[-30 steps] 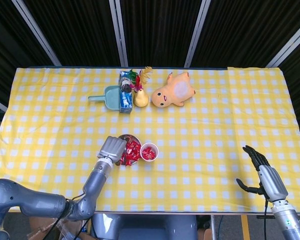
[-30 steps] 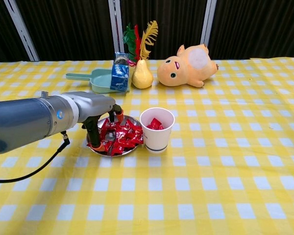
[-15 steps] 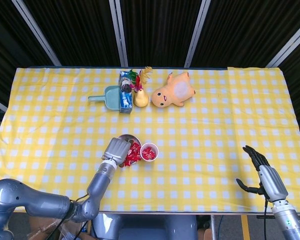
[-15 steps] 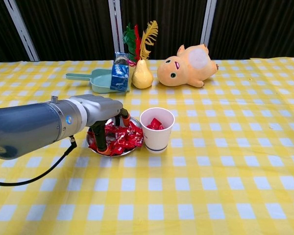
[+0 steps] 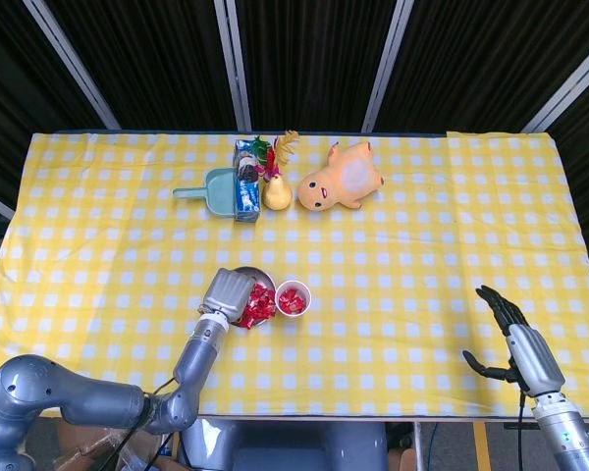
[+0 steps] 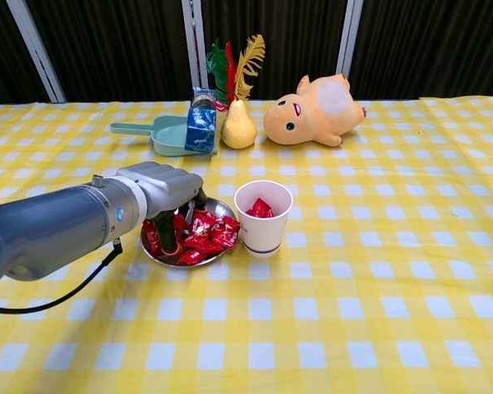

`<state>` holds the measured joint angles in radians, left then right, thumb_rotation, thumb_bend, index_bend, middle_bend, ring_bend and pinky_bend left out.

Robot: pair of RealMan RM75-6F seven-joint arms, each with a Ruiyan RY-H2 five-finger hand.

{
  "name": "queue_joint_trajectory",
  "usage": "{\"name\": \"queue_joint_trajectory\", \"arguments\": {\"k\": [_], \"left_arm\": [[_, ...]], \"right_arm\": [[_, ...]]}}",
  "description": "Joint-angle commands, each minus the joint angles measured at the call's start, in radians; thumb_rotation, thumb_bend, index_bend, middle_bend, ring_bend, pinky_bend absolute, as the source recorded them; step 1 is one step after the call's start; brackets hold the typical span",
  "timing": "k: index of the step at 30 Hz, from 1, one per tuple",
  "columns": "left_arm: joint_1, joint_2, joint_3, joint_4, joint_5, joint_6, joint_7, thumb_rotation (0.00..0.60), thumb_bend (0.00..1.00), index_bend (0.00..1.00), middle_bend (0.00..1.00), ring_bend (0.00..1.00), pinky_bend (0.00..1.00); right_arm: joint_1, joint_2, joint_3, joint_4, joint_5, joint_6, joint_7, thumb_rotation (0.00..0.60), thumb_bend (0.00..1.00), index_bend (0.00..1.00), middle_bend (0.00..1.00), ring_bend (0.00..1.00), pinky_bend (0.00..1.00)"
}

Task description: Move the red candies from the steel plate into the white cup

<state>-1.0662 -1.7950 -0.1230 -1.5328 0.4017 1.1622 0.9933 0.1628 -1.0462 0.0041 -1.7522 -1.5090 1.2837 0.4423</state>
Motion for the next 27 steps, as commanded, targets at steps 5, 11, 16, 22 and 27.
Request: {"name": "queue_joint_trajectory", "arguments": {"k": [5, 11, 16, 22, 27], "left_arm": [[0.016, -0.007, 0.009, 0.011, 0.029, 0.006, -0.005, 0.6, 0.39, 0.51, 0.63, 0.82, 0.9], [0.028, 0.01, -0.002, -0.003, 0.057, 0.017, -0.014, 0.6, 0.39, 0.52, 0.65, 0.83, 0.9], [0.031, 0.041, -0.022, -0.035, 0.07, 0.027, -0.013, 0.6, 0.39, 0.52, 0.66, 0.83, 0.9], [0.033, 0.08, -0.037, -0.087, 0.076, 0.038, -0.004, 0.6, 0.39, 0.52, 0.66, 0.83, 0.9], [0.029, 0.119, -0.063, -0.139, 0.086, 0.055, 0.0, 0.6, 0.39, 0.52, 0.66, 0.83, 0.9]], "right_arm": [[0.001, 0.001, 0.0, -0.001, 0.0, -0.001, 0.002, 0.6, 0.36, 0.0, 0.0, 0.0, 0.0], [0.001, 0.002, 0.0, -0.003, 0.001, -0.002, 0.004, 0.6, 0.36, 0.0, 0.0, 0.0, 0.0], [0.001, 0.003, 0.0, -0.005, 0.004, -0.004, 0.006, 0.6, 0.36, 0.0, 0.0, 0.0, 0.0], [0.001, 0.004, 0.0, -0.006, 0.005, -0.003, 0.007, 0.6, 0.36, 0.0, 0.0, 0.0, 0.0], [0.0, 0.005, 0.001, -0.007, 0.006, -0.003, 0.009, 0.6, 0.36, 0.0, 0.0, 0.0, 0.0]]}}
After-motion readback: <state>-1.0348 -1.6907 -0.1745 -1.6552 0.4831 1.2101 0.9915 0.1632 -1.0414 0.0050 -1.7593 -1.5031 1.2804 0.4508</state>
